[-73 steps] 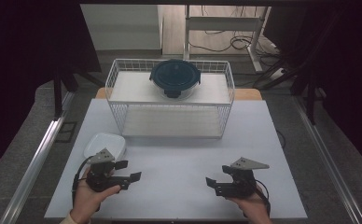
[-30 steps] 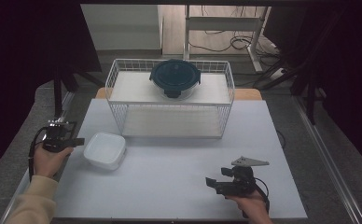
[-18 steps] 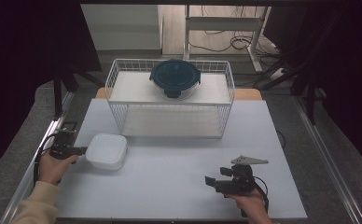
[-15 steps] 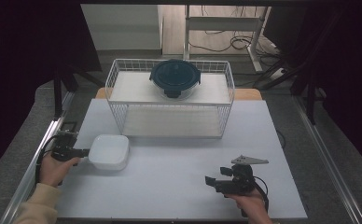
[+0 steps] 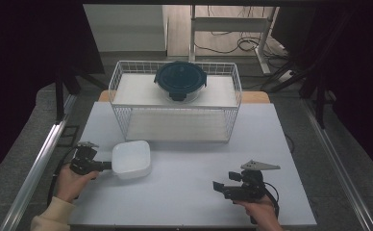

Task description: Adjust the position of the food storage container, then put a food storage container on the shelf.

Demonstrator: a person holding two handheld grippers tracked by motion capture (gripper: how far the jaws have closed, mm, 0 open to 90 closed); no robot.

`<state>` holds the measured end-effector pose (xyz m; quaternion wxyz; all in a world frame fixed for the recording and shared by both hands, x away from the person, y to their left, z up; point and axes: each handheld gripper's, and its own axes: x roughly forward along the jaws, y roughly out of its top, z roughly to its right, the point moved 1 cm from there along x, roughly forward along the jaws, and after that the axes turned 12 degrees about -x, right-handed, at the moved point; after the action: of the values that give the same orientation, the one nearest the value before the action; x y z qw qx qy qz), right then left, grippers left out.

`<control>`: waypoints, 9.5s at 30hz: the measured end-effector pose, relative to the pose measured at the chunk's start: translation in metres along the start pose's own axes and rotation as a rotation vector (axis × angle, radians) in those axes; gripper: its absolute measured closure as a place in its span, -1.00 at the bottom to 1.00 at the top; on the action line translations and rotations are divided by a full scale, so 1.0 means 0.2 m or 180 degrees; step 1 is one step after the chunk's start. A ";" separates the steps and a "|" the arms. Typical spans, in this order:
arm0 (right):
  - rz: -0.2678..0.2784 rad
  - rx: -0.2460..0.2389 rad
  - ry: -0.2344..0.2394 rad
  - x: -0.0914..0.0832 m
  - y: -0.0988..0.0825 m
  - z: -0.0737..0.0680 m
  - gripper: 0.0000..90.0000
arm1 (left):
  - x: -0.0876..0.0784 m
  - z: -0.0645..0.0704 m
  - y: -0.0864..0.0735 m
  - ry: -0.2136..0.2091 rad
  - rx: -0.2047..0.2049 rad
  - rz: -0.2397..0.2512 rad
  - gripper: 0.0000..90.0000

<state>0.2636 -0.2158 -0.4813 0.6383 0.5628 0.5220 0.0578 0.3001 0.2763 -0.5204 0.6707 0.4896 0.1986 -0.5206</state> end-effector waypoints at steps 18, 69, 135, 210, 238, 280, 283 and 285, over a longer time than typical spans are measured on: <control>0.0022 -0.0002 -0.0036 -0.01 0.00 0.00 -0.60 | 0.08 0.20 -0.02 -0.0261 0.0188 -0.0114 0.99; 0.0004 0.0046 -0.0126 -0.02 -0.02 0.06 -0.60 | 0.19 0.26 0.40 0.0129 0.0497 -0.0251 1.00; 0.0043 -0.0230 -0.0074 0.01 -0.03 0.01 -0.59 | 0.05 0.54 -0.23 -0.0827 0.0058 0.0318 -0.47; -0.0164 0.0781 0.0522 0.35 0.10 -0.08 0.24 | 0.32 0.54 -0.03 -0.1606 -0.0531 -0.0161 0.39; 0.0097 0.0602 0.0402 0.22 0.12 -0.14 0.73 | 0.16 0.61 -0.09 -0.1602 -0.0325 0.0170 0.77; 0.0711 -0.0176 0.0400 -0.08 0.61 -0.24 0.73 | -0.35 0.82 0.17 -0.1553 0.0388 0.0927 0.80; 0.0727 -0.0191 0.0407 -0.09 0.65 -0.25 0.73 | -0.37 0.82 0.20 -0.1529 0.0402 0.0960 0.79; 0.0740 -0.0213 0.0409 -0.10 0.67 -0.25 0.73 | -0.38 0.82 0.21 -0.1518 0.0420 0.0979 0.79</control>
<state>0.2878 -0.1475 -0.3564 0.6110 0.5929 0.4909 0.1848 0.2691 0.1722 -0.3690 0.7362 0.4204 -0.0755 -0.5250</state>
